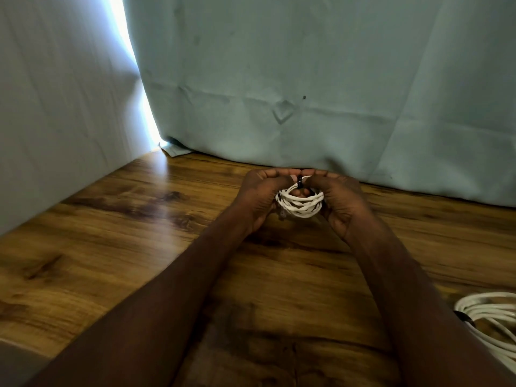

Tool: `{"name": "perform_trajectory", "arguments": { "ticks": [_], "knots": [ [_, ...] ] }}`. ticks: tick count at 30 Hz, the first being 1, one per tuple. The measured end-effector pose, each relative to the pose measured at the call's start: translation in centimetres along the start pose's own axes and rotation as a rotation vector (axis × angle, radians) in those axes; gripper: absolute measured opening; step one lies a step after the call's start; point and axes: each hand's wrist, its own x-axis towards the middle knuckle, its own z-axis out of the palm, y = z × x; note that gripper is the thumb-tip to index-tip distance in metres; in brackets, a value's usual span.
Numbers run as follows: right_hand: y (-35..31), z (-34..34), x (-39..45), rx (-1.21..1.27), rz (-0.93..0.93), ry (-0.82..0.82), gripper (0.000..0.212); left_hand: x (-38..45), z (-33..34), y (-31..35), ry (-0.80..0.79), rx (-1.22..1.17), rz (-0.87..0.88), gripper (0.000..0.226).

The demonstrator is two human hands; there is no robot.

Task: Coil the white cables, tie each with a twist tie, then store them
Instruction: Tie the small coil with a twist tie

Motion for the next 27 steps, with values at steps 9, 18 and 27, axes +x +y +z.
{"name": "perform_trajectory", "arguments": {
  "ticks": [9, 18, 27],
  "knots": [
    [0.7, -0.9, 1.2, -0.15, -0.051, 0.039, 0.013, -0.3, -0.1, 0.0, 0.001, 0.083, 0.016, 0.021],
    [1.2, -1.1, 2.0, -0.084, 0.028, -0.021, 0.013, 1.0, -0.5, -0.6, 0.134, 0.033, 0.071, 0.01],
    [1.7, -1.4, 2.1, 0.08, 0.136, -0.011, 0.017, 0.7, -0.4, -0.8, 0.087, 0.047, 0.095, 0.01]
  ]
}}
